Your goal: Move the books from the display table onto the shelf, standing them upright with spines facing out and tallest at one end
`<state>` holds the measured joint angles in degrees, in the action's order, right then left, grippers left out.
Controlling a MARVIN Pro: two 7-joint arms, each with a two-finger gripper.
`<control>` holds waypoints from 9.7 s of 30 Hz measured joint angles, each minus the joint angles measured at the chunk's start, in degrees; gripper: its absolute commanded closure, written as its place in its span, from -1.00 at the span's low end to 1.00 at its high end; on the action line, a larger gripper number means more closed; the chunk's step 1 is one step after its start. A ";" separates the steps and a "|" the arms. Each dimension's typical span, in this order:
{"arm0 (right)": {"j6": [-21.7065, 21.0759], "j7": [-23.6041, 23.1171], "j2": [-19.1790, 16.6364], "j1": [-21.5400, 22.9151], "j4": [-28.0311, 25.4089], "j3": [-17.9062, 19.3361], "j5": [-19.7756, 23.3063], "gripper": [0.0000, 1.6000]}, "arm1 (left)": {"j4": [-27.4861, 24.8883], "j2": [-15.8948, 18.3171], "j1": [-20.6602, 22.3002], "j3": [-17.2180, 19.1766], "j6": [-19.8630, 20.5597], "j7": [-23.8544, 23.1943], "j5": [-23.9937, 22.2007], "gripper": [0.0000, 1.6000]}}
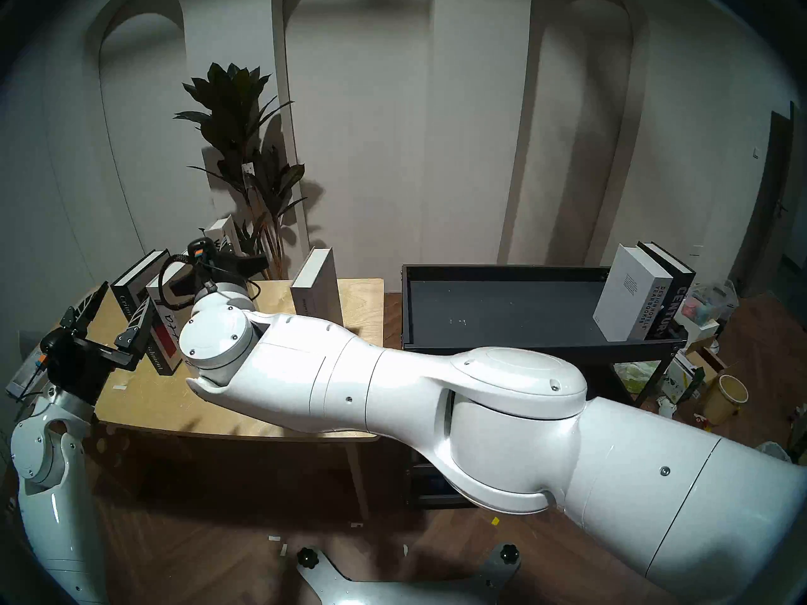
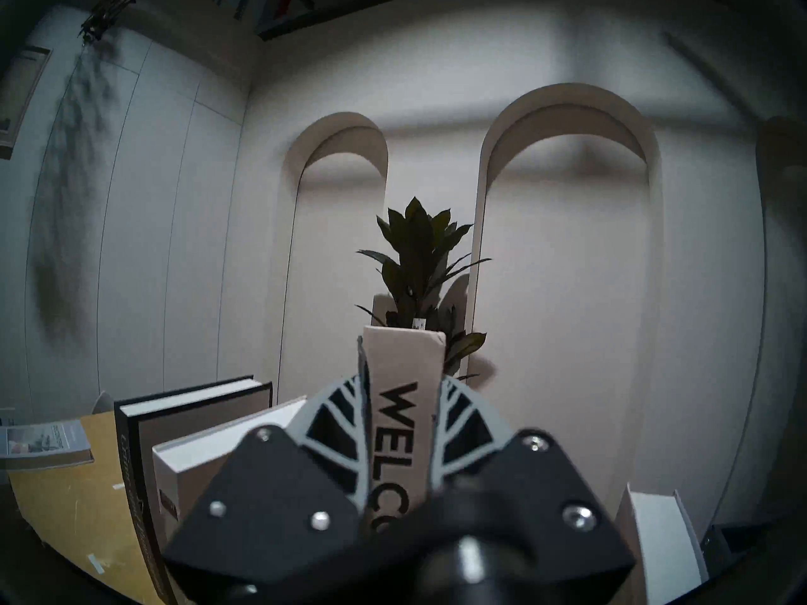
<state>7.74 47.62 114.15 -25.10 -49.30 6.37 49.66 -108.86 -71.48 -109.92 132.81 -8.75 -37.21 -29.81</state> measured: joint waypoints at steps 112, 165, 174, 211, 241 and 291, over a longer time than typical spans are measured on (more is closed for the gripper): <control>-11.17 30.52 -48.79 -0.95 -49.38 18.14 -13.14 1.00 | -1.37 -0.37 -0.05 0.01 -0.13 1.13 1.27 -1.00; -14.53 -1.61 -84.08 -13.27 -59.05 28.62 1.17 1.00 | -1.20 -0.36 -0.04 -0.03 -0.13 1.29 1.27 -1.00; -12.43 -8.88 -89.38 -15.83 -59.91 30.53 3.94 1.00 | -1.23 -0.36 -0.04 -0.03 -0.14 1.21 1.27 -1.00; 17.32 -35.72 -104.66 -29.68 -55.90 38.12 24.10 1.00 | -1.58 -0.44 -0.06 0.08 -0.14 0.44 1.21 -1.00; 20.83 -25.38 -93.96 -28.12 -47.48 35.74 6.29 1.00 | -1.66 -0.58 -0.05 0.13 -0.13 0.32 1.24 -1.00; 25.01 -37.76 -93.73 -30.03 -33.77 32.89 11.74 1.00 | -1.70 -0.68 -0.04 0.19 -0.12 0.21 1.24 -1.00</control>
<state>32.75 9.86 20.42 -55.13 -83.07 39.27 61.40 -110.56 -72.16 -109.95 133.00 -8.87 -37.00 -28.57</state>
